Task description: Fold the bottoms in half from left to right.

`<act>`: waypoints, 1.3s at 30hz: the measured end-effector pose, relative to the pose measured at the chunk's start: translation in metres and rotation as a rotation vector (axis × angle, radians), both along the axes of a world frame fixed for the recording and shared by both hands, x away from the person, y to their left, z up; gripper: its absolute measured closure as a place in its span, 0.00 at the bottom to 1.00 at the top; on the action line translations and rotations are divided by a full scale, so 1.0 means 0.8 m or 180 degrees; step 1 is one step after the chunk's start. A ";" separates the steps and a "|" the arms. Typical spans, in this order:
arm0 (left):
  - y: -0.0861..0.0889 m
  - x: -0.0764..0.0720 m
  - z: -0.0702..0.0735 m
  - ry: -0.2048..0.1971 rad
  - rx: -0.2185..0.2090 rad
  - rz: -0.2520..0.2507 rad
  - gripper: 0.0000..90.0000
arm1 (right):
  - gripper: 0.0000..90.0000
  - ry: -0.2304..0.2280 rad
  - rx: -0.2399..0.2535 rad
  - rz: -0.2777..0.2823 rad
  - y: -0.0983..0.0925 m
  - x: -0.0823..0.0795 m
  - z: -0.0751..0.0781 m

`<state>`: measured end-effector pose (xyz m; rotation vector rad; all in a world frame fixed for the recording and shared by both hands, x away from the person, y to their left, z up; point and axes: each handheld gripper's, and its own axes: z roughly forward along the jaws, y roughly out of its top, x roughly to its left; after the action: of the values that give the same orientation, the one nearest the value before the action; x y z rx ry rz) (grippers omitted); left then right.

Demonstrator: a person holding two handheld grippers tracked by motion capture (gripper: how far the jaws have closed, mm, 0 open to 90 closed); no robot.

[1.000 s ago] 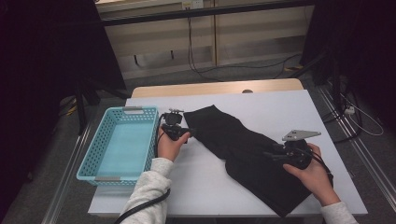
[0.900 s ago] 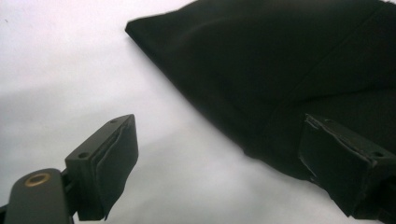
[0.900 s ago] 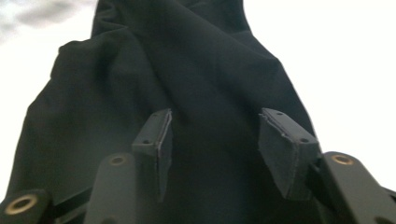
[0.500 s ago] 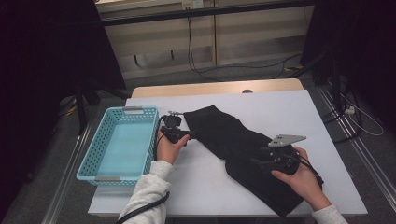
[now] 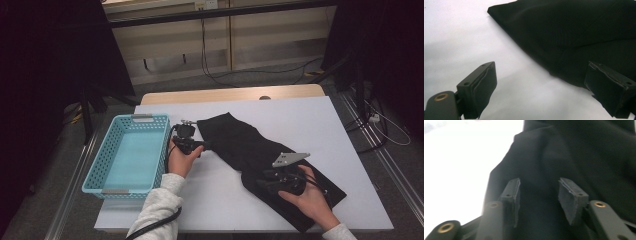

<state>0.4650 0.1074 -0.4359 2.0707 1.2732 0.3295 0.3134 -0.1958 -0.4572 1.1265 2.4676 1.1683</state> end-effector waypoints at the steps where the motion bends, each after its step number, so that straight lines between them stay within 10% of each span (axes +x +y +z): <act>1: 0.002 0.000 -0.001 0.0019 -0.0003 0.0021 0.12 | 0.64 0.0011 -0.0037 0.0048 0.004 -0.002 -0.003; 14: 0.006 -0.002 0.001 -0.0028 -0.0029 0.0058 0.12 | 0.59 -0.0104 -0.0129 0.0405 0.040 -0.018 -0.003; 23: -0.001 0.007 -0.005 0.0004 -0.0002 0.0074 0.14 | 0.94 -0.0243 -0.0292 0.0391 0.029 -0.020 -0.002; 39: -0.024 0.038 -0.022 0.0038 0.0036 0.0079 0.45 | 0.96 -0.0107 -0.0118 0.0407 -0.003 -0.028 0.006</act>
<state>0.4953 0.0882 -0.4532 2.0707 1.3079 0.3368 0.2909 -0.1979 -0.4521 0.9438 2.5572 1.1597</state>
